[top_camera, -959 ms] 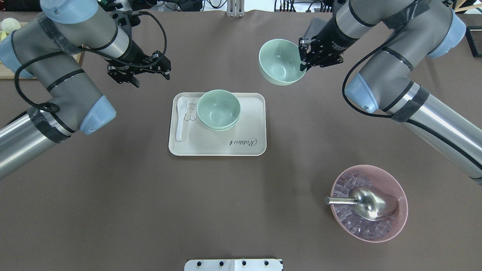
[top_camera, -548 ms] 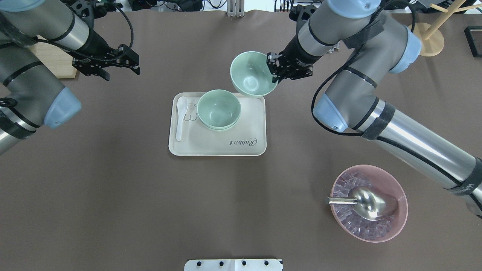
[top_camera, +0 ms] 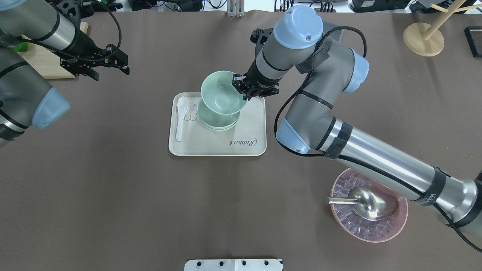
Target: Stack green bowls together
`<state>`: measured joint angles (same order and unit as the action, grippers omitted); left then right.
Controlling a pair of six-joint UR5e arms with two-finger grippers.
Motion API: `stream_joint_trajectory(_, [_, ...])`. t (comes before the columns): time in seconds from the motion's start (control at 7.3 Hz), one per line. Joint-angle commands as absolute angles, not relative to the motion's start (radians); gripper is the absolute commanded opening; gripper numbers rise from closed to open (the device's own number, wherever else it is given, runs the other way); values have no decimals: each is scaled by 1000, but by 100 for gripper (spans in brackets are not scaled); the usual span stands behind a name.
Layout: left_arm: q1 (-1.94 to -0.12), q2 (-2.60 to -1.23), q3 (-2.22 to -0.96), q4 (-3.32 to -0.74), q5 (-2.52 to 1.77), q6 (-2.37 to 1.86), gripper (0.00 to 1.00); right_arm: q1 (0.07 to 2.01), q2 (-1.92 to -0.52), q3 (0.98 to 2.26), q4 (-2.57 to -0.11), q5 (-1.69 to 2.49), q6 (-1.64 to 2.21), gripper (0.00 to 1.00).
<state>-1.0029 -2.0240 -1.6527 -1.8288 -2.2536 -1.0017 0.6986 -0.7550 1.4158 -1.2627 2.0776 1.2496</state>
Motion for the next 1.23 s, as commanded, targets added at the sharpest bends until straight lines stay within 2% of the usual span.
stream_joint_trajectory(0.0, [-1003, -2016, -1652, -1830, -2253, -1000, 98, 670, -729, 1372, -1262, 2063, 1247, 0])
stream_joint_trajectory(1.1, [-1002, -2014, -1648, -1830, -2253, -1000, 98, 632, -732, 1342, -1262, 2011, 1247, 0])
